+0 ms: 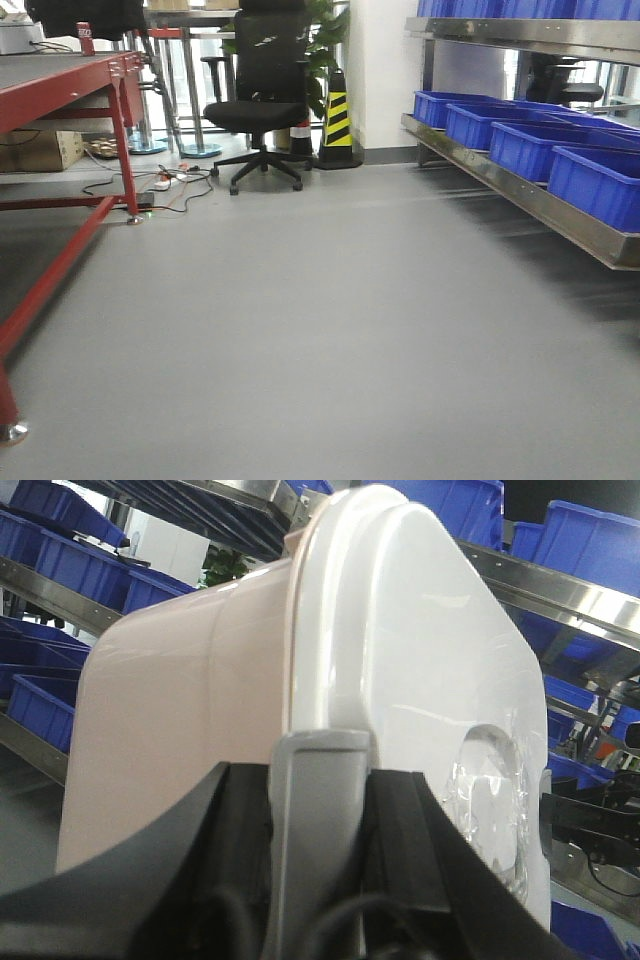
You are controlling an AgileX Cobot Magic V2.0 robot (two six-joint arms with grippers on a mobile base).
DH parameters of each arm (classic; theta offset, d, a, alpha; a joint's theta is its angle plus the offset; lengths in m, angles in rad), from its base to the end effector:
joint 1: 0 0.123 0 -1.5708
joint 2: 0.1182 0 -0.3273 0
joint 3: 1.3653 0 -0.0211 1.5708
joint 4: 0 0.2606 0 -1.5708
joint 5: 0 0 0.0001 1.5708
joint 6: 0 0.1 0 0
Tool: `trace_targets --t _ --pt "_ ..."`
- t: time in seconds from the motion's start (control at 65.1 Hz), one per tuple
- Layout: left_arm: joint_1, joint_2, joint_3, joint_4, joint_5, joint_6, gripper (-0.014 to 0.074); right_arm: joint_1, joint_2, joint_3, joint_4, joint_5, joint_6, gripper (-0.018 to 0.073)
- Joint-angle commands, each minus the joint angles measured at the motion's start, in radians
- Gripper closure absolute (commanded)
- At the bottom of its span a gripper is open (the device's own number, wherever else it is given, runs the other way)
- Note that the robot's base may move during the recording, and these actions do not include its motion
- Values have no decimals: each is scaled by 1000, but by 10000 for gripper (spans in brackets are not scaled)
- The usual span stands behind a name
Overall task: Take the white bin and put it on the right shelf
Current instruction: 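Drive toward the steel rack of blue crates holding the bin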
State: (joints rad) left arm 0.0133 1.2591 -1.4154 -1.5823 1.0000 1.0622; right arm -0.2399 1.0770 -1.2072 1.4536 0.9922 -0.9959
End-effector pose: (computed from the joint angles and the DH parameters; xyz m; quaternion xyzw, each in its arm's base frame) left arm 0.2381 -0.0810 0.5415 0.2230 0.6168 -0.4600 0.5985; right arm 0.1997 0.0368 0.5065 -0.1433 0.6843 0.3650 0.6148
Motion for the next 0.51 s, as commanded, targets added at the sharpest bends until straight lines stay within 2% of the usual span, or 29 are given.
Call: trace_targets --t 0.0,0.492 --pt "-51 -32 -32 -13 282 32 722 41 -44 -43 212 292 -34 440" --pt "-51 -32 -32 -13 282 32 722 41 -43 -43 212 291 -34 440"
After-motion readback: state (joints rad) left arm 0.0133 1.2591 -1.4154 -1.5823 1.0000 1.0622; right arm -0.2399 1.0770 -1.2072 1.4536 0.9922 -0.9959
